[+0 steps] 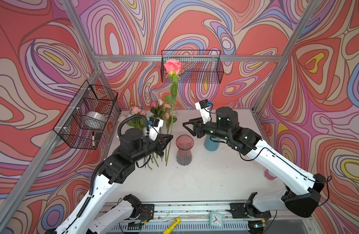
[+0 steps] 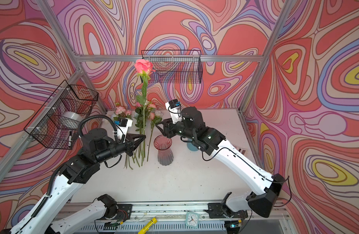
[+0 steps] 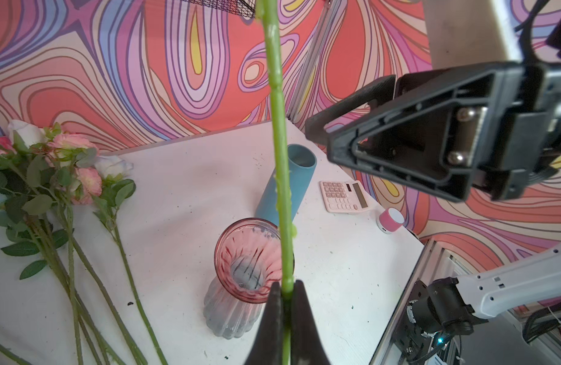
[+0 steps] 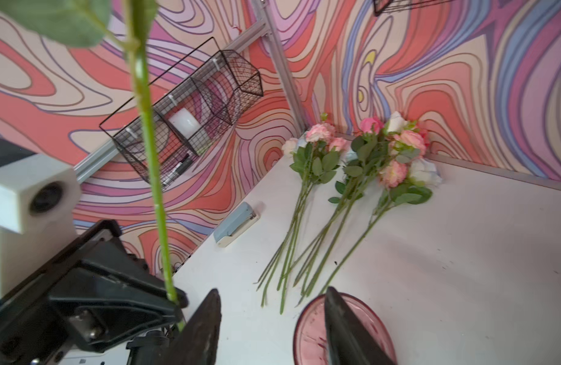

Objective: Arrange flowers in a vase
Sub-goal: Place the flower in the vase.

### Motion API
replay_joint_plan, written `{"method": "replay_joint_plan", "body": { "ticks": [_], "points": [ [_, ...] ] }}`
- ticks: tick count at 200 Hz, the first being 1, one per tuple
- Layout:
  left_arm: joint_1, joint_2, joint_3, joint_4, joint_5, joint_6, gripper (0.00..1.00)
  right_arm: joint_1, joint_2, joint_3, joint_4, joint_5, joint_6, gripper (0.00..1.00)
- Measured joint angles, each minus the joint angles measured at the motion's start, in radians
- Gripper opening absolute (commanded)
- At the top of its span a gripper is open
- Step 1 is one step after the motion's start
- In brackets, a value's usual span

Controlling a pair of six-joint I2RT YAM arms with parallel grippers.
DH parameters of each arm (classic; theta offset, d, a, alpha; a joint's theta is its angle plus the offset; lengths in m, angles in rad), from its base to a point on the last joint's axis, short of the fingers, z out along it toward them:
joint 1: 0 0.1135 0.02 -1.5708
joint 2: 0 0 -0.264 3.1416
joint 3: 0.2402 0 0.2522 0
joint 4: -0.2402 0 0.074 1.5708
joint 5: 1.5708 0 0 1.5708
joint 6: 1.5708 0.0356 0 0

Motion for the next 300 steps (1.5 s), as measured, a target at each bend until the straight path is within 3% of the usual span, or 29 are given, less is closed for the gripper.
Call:
{"method": "replay_joint_plan", "body": {
  "ticks": [62, 109, 141, 173, 186, 214, 229, 273, 300],
  "points": [
    [-0.001, 0.024, -0.027, 0.076, 0.003, -0.013, 0.00, 0.026, 0.033, 0.011, 0.112, -0.069, 0.018, 0.52],
    [-0.001, 0.025, -0.060, 0.087, 0.004, -0.019, 0.00, 0.027, 0.128, 0.062, 0.144, -0.108, 0.046, 0.25],
    [-0.001, 0.022, -0.062, 0.097, 0.004, -0.019, 0.00, 0.028, 0.143, 0.076, 0.155, -0.106, 0.074, 0.00],
    [-0.001, 0.016, -0.062, 0.105, 0.003, -0.019, 0.03, 0.031, 0.143, 0.079, 0.165, -0.104, 0.083, 0.00],
    [-0.001, 0.016, -0.063, 0.105, 0.003, -0.019, 0.10, 0.031, 0.144, 0.079, 0.165, -0.101, 0.083, 0.00],
    [-0.001, 0.003, -0.079, 0.117, -0.013, -0.021, 0.52, 0.033, 0.144, 0.079, 0.166, -0.084, 0.074, 0.00],
    [-0.001, -0.021, -0.099, 0.121, -0.043, -0.020, 0.65, 0.033, 0.144, 0.079, 0.164, -0.059, 0.058, 0.00],
    [-0.001, -0.201, -0.216, 0.178, -0.288, -0.032, 0.81, 0.034, 0.131, 0.133, 0.128, 0.051, -0.010, 0.00],
    [-0.001, -0.289, -0.266, 0.214, -0.444, -0.042, 0.82, 0.036, 0.103, 0.148, 0.118, 0.138, -0.053, 0.00]
  ]
}}
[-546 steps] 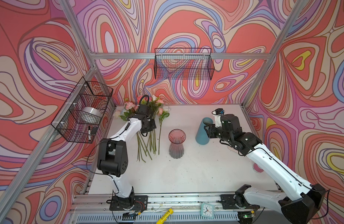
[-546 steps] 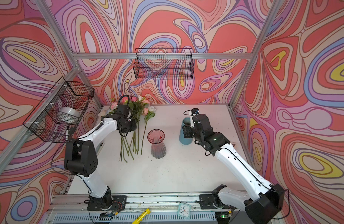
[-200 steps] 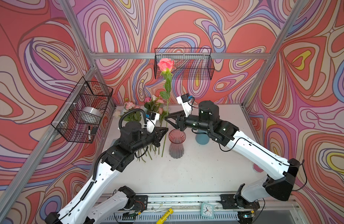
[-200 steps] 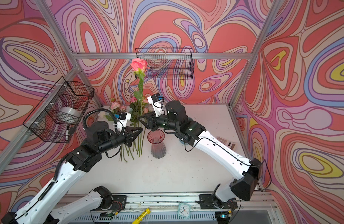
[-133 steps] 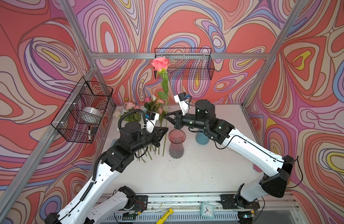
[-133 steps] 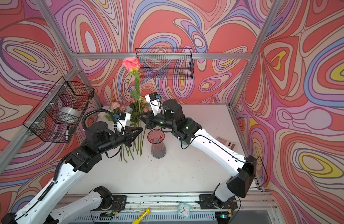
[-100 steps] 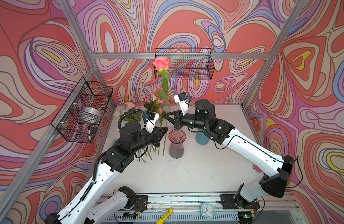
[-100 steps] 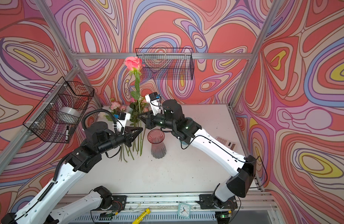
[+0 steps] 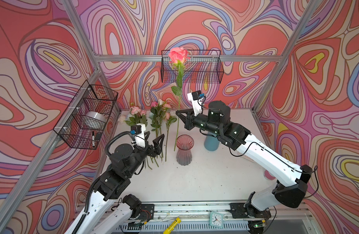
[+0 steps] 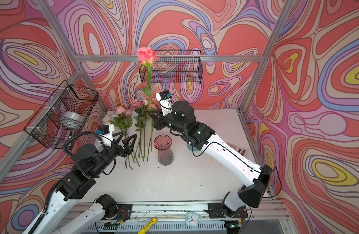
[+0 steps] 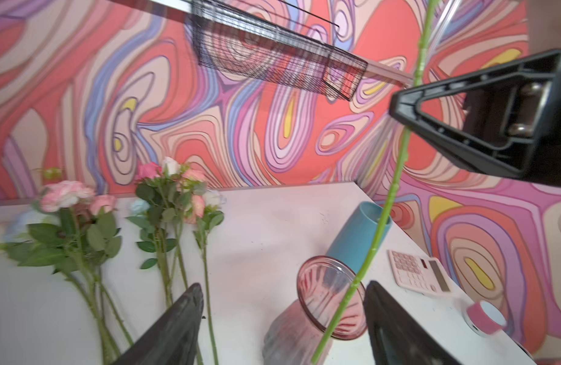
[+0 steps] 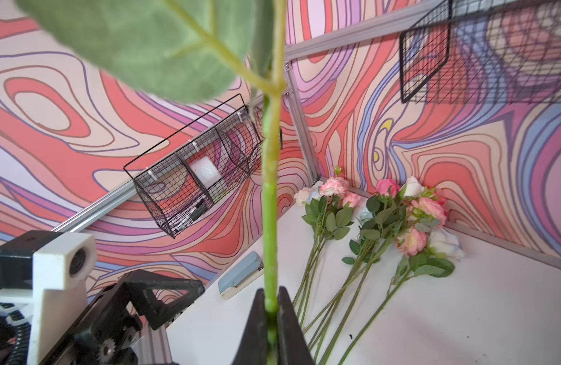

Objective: Arrange flowers in a vase
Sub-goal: Place the flower in the vase.

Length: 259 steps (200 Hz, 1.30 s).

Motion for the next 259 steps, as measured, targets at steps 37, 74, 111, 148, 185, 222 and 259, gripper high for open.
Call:
{"method": "replay_joint_plan", "body": {
  "ticks": [37, 74, 111, 148, 185, 222, 259],
  "points": [
    [0.000, -0.066, -0.044, 0.045, -0.153, -0.013, 0.82, 0.000, -0.011, 0.068, -0.040, 0.098, -0.056, 0.00],
    [0.000, -0.089, -0.069, 0.065, -0.233, -0.024, 0.82, 0.001, -0.036, 0.074, -0.054, 0.177, -0.100, 0.00],
    [0.000, -0.067, -0.070, 0.069, -0.249, -0.038, 0.83, 0.001, -0.064, -0.078, -0.018, 0.214, -0.090, 0.00],
    [0.000, -0.032, -0.070, 0.066, -0.249, -0.050, 0.82, 0.001, -0.057, -0.244, 0.006, 0.220, -0.046, 0.00],
    [0.000, -0.012, -0.070, 0.055, -0.249, -0.058, 0.83, 0.001, -0.054, -0.342, 0.041, 0.219, 0.003, 0.00],
    [0.000, 0.021, -0.066, 0.050, -0.238, -0.076, 0.83, 0.001, -0.054, -0.388, 0.083, 0.216, 0.041, 0.01],
    [0.000, 0.068, -0.064, 0.037, -0.218, -0.111, 0.82, 0.001, -0.054, -0.420, 0.095, 0.209, 0.068, 0.08]
  ]
}}
